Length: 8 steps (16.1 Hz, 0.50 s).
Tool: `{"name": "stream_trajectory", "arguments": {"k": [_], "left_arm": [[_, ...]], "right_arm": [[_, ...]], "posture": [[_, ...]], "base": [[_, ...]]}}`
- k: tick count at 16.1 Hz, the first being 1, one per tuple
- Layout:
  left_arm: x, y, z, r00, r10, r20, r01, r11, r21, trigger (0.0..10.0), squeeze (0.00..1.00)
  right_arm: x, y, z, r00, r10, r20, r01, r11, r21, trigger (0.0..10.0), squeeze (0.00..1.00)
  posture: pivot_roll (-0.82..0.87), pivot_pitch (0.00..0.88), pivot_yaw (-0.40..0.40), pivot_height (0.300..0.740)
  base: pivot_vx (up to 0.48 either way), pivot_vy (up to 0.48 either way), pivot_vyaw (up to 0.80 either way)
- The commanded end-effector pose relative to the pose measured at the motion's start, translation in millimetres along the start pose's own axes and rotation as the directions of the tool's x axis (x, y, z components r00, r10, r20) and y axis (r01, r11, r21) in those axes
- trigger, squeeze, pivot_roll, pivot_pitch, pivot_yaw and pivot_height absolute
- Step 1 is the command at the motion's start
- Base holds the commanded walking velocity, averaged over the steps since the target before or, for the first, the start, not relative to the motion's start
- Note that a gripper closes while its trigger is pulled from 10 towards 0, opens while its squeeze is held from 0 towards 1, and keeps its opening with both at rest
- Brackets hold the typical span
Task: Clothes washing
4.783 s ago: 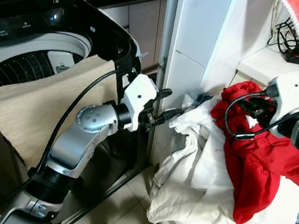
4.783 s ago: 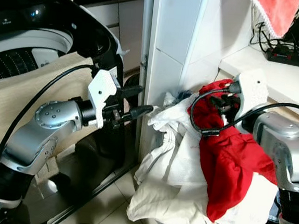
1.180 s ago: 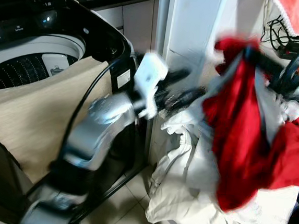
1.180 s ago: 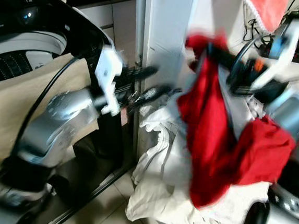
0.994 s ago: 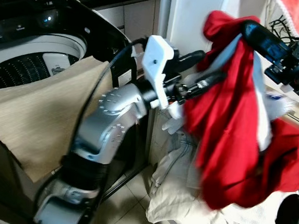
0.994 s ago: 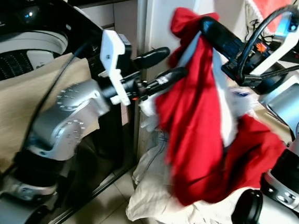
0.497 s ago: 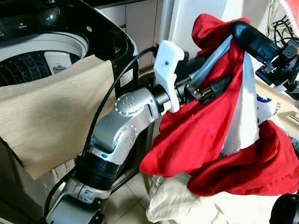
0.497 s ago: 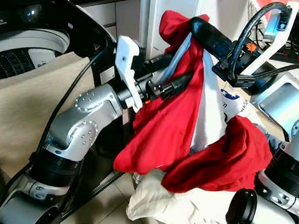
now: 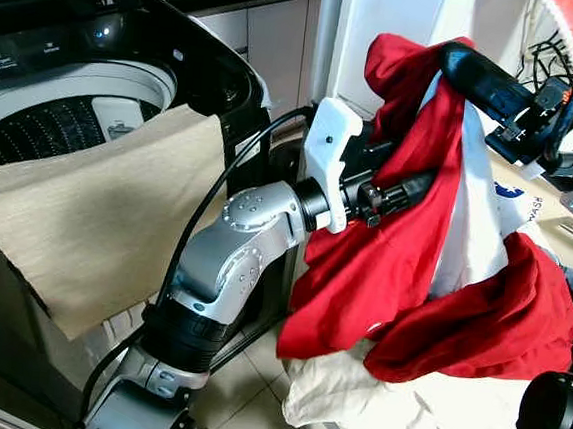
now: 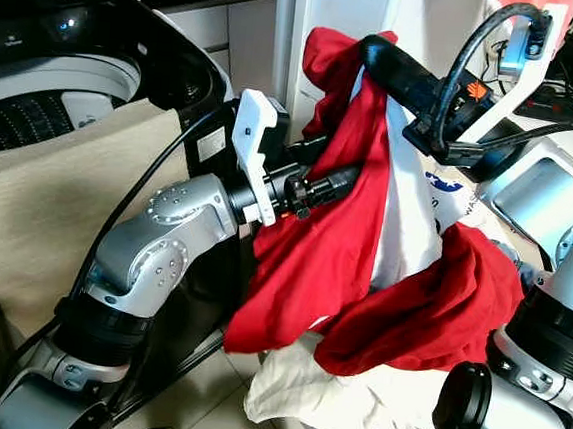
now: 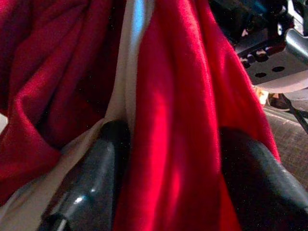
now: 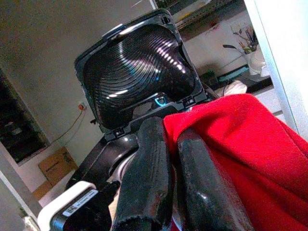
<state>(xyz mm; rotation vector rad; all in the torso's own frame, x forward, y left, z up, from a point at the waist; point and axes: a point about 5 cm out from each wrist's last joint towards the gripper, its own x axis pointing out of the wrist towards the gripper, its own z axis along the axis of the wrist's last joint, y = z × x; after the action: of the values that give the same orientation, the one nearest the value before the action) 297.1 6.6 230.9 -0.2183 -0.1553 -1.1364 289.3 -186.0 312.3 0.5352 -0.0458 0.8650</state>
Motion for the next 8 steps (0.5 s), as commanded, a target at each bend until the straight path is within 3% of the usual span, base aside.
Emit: {"name": "stream_trajectory", "arguments": {"k": [1,8], "left_arm": [[0.5,-6.2,1.0,0.999,-0.034,-0.004,0.034,0.999,0.004,0.0,0.00],[-1.3,-4.1,2.9,0.999,-0.033,0.003,0.033,0.999,0.009,0.0,0.00]], "right_arm": [[-0.5,8.8,6.3,0.999,0.038,0.029,-0.037,0.999,-0.034,0.0,0.00],[-0.4,7.8,5.0,0.999,0.022,0.027,-0.021,0.999,-0.038,0.0,0.00]], "posture": [[-0.16,0.000,0.021,0.740],[-0.15,0.000,0.026,0.740]], "base": [[0.000,0.000,0.00],[0.000,0.000,0.00]]}}
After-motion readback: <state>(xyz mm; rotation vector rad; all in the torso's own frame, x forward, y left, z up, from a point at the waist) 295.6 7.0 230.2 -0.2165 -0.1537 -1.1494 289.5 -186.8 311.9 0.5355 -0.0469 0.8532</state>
